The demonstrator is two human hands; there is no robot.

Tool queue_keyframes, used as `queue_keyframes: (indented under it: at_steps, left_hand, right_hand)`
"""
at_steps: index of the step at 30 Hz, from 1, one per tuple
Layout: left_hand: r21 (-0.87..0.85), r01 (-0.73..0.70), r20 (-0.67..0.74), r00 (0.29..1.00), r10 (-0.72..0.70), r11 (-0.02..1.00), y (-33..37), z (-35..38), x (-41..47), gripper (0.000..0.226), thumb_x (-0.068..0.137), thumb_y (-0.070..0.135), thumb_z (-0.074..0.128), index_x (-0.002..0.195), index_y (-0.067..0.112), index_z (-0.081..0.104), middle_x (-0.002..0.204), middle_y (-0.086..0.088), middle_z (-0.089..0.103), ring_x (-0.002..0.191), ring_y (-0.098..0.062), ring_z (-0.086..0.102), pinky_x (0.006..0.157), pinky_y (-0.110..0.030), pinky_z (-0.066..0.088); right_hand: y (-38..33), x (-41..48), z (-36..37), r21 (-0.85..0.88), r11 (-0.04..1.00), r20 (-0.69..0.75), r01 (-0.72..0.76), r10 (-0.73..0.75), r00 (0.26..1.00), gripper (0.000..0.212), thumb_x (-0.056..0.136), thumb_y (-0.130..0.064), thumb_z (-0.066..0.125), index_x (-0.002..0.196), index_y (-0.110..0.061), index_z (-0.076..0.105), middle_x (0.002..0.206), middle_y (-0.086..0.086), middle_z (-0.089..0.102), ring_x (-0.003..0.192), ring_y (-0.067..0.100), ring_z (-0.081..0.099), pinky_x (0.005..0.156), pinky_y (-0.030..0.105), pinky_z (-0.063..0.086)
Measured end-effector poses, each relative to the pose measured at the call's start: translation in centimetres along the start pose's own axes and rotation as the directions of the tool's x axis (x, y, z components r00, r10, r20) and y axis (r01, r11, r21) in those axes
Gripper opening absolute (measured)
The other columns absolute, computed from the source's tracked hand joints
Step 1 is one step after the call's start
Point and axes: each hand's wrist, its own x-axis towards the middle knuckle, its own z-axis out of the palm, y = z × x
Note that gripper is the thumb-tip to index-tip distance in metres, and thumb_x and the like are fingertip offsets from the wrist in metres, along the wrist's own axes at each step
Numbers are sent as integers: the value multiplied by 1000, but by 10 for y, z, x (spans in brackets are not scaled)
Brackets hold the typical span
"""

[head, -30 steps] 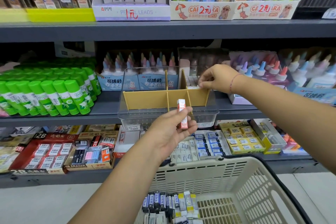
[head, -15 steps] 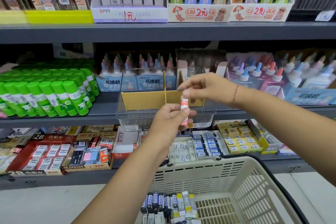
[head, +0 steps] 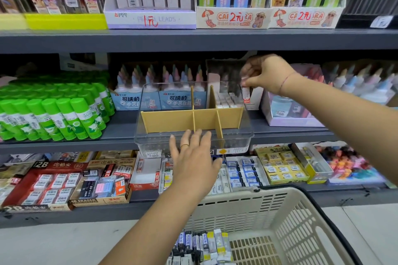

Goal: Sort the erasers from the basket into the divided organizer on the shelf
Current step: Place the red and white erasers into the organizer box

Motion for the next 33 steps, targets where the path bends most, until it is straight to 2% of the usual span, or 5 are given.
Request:
queue_keyframes:
  at_steps: [4,8,16,25,33]
  left_hand:
    - [26,7,28,1000,-8,1000,1,0,1,68,96,50,42,152,28,9,160,5,7,147,-19,-5,114,-50,-16]
    - [38,-2,39,999,0,999,0,1,0,72,96,48,44,152,28,4,161,4,3,147,-20,-8,113,-51,-17]
    - [53,-12,39,999,10,999,0,4,1,74,96,48,44,152,29,0,161,3,0,147,-22,-9,113,-52,-18]
    - [37,-18,26,999,18,999,-1,5,1,74,95,46,46,152,29,1,161,3,1,147,-21,-9,112,-51,-19]
    - [30,-27,23,999,27,999,-3,6,2,73,95,45,45,152,29,2,161,4,1,147,-21,-9,112,-51,-19]
  right_hand:
    - [-10,4,10,-235,965,9,116,-117,993,17,78,-11,76,93,-11,68,80,-1,63,73,10,56,58,-1,36]
    - [-14,7,17,-305,941,55,144,-133,990,16,80,-14,74,95,-15,68,83,-6,63,75,7,56,66,14,39]
    - [-13,22,18,-268,963,176,42,6,984,15,81,-14,73,93,-19,65,84,-4,63,76,12,56,64,16,42]
    - [3,39,16,-128,982,268,-140,170,948,17,85,-15,70,98,-11,62,93,8,69,89,27,69,92,36,53]
    - [5,31,26,-146,986,185,-76,102,977,14,79,-10,74,81,-19,64,82,-1,67,80,14,62,82,24,50]
